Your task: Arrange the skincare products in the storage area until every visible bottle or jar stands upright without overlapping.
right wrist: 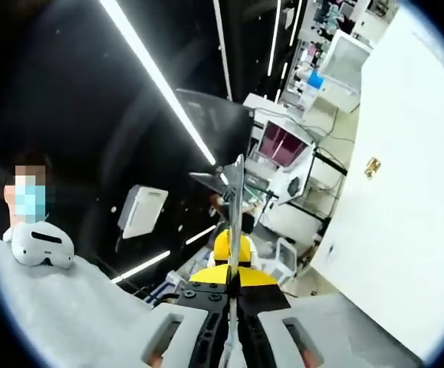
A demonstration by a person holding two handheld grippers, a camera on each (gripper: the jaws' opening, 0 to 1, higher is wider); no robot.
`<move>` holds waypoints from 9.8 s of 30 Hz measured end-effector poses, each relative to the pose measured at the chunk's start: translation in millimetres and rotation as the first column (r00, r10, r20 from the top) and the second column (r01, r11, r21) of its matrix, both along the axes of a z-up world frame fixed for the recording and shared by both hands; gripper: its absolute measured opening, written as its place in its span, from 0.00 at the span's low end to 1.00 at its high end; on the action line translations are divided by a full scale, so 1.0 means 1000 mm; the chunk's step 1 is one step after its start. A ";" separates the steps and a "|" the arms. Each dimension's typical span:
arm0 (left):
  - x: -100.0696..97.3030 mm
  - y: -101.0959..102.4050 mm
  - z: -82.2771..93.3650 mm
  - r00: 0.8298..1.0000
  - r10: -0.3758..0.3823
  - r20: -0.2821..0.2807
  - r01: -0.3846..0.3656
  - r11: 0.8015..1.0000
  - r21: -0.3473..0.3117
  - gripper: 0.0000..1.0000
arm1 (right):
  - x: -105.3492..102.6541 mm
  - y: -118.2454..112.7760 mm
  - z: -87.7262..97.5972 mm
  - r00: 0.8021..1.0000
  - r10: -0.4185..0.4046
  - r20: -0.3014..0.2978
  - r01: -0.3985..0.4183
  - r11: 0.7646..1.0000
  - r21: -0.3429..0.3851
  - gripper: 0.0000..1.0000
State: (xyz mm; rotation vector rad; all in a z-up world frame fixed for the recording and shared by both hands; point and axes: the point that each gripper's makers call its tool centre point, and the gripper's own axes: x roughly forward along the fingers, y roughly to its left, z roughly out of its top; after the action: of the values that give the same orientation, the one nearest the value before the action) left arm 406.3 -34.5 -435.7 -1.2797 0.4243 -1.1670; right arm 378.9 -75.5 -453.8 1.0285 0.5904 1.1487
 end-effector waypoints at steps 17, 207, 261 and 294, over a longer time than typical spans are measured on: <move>-0.017 -0.014 -0.006 0.995 -0.090 0.049 0.086 0.993 0.075 0.00 | 0.008 0.000 0.011 1.000 0.001 -0.014 -0.002 0.999 -0.041 0.00; 0.272 -0.181 -0.255 0.940 0.340 0.022 -0.241 0.616 0.750 0.41 | -0.040 -0.171 -0.178 0.935 0.119 0.334 0.324 0.095 -0.941 0.11; 0.108 0.214 -0.254 0.917 -0.400 0.014 -0.134 -0.273 0.953 0.67 | -0.050 -0.163 -0.191 0.955 0.161 0.248 0.231 0.117 -0.966 0.15; 0.087 0.210 -0.283 0.809 -0.573 -0.133 -0.085 -0.337 0.938 0.53 | -0.048 -0.166 -0.186 0.941 0.180 0.285 0.275 0.080 -0.958 0.14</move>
State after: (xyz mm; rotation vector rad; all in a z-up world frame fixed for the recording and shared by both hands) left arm 493.0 175.3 -718.5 0.7638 1.1026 -0.8635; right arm 331.4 -241.6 -639.8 -0.4391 0.8517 0.5095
